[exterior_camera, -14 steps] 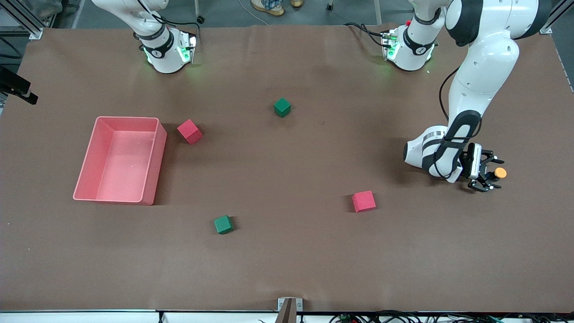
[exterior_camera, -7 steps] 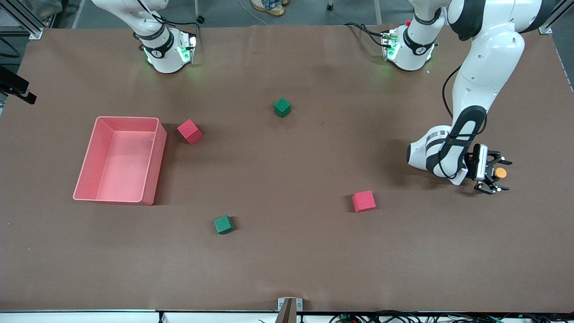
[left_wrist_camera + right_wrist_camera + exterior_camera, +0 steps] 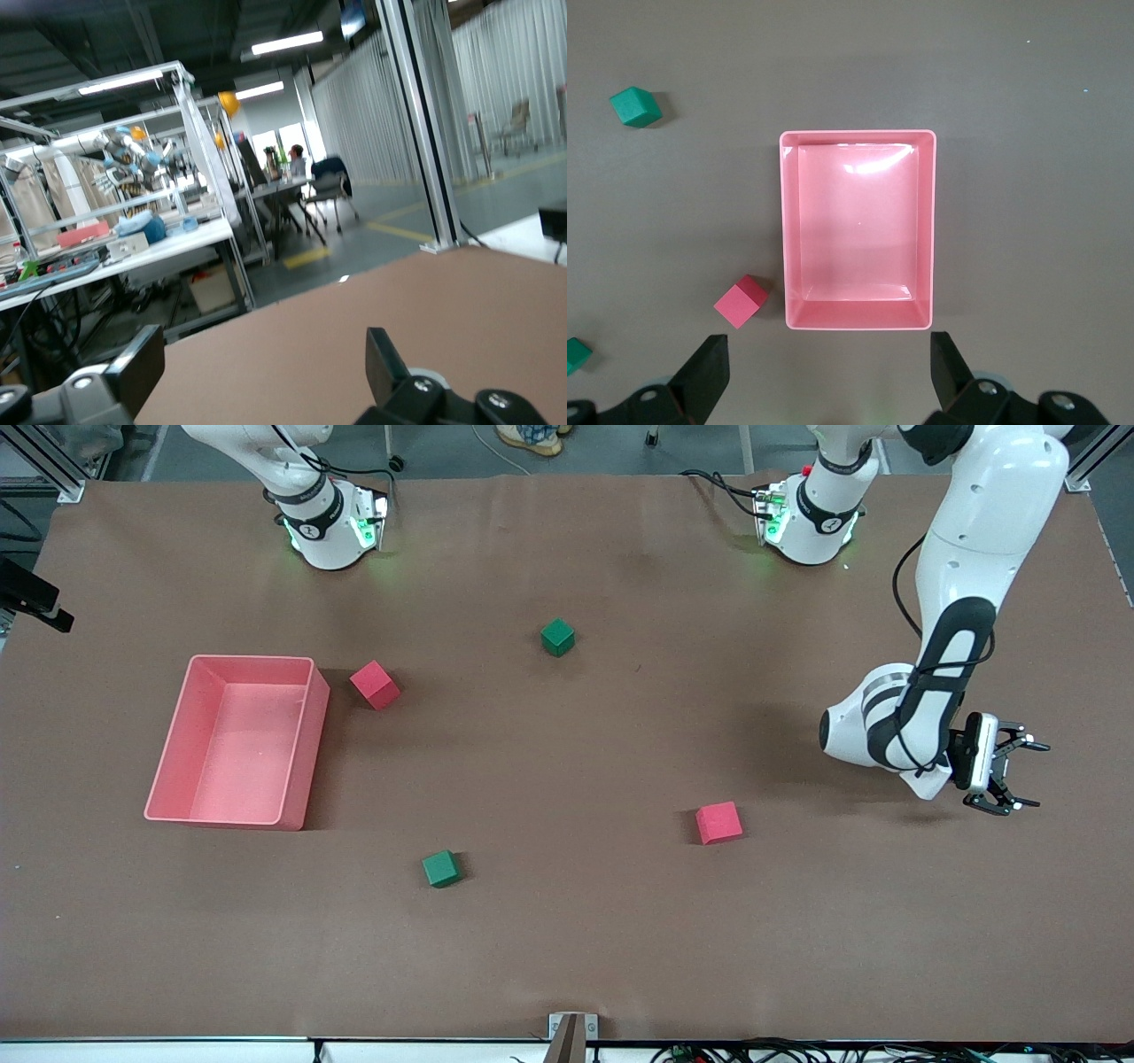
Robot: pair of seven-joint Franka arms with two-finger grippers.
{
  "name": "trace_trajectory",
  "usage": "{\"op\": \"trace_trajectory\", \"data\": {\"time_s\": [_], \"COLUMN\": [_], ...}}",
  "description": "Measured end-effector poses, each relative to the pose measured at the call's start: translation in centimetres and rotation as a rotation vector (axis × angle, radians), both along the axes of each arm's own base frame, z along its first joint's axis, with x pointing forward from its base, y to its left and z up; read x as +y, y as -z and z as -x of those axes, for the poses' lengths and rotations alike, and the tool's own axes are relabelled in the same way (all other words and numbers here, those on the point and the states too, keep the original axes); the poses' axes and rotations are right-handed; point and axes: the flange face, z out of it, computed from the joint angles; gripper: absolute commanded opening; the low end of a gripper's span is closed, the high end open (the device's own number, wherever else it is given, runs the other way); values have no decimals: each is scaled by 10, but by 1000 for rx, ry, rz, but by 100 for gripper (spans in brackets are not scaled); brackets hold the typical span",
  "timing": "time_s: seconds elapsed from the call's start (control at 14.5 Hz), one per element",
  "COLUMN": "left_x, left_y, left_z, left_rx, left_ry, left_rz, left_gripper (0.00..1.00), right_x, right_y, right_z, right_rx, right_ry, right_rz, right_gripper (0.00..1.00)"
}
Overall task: Place and upright button with both arms
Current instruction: 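Lower the button onto the table and open the left gripper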
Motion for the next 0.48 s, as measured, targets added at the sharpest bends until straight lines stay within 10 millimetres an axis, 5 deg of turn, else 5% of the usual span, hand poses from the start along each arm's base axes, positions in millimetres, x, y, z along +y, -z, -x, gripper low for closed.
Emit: {"op": "trace_trajectory", "data": {"time_s": [0.48], "left_x": [-51], "left_y": [-132], "left_z": [-68], "left_rx": [207], "left_ry": [-91], "left_rz": [432], "left_gripper": [100], "right_x": [1], "right_y": [0], "right_z": [0], "right_rx": [-1], "right_ry": [-3], "right_rz": [0], "right_gripper": [100]}}
